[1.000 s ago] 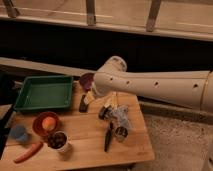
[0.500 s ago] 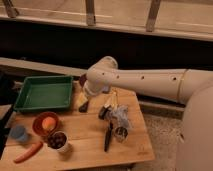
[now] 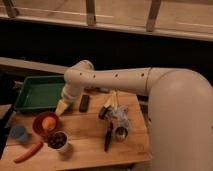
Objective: Place apple in tray
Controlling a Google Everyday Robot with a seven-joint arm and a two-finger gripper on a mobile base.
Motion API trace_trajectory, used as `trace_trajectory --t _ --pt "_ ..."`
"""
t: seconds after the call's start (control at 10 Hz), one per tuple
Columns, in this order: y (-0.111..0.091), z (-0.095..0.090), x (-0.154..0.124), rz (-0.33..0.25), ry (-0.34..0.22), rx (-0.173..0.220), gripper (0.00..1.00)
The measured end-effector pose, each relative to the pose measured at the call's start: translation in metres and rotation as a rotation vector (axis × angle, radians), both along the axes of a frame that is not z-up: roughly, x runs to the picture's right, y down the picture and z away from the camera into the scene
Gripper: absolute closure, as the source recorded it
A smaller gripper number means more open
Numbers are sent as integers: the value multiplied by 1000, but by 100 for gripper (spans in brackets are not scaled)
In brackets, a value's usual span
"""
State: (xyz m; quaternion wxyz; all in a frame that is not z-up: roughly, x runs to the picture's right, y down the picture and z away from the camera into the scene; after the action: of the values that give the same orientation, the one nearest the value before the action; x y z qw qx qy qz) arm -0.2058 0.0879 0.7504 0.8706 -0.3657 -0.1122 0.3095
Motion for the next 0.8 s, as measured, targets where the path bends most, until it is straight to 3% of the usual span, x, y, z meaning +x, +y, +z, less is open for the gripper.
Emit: trace_trajectory --t 0.2,0.6,0.8 --pt "7 -6 -9 -27 -33 1 20" --pt "7 -5 -9 -33 -37 0 20" --pt "13 -3 -34 -80 -68 4 20"
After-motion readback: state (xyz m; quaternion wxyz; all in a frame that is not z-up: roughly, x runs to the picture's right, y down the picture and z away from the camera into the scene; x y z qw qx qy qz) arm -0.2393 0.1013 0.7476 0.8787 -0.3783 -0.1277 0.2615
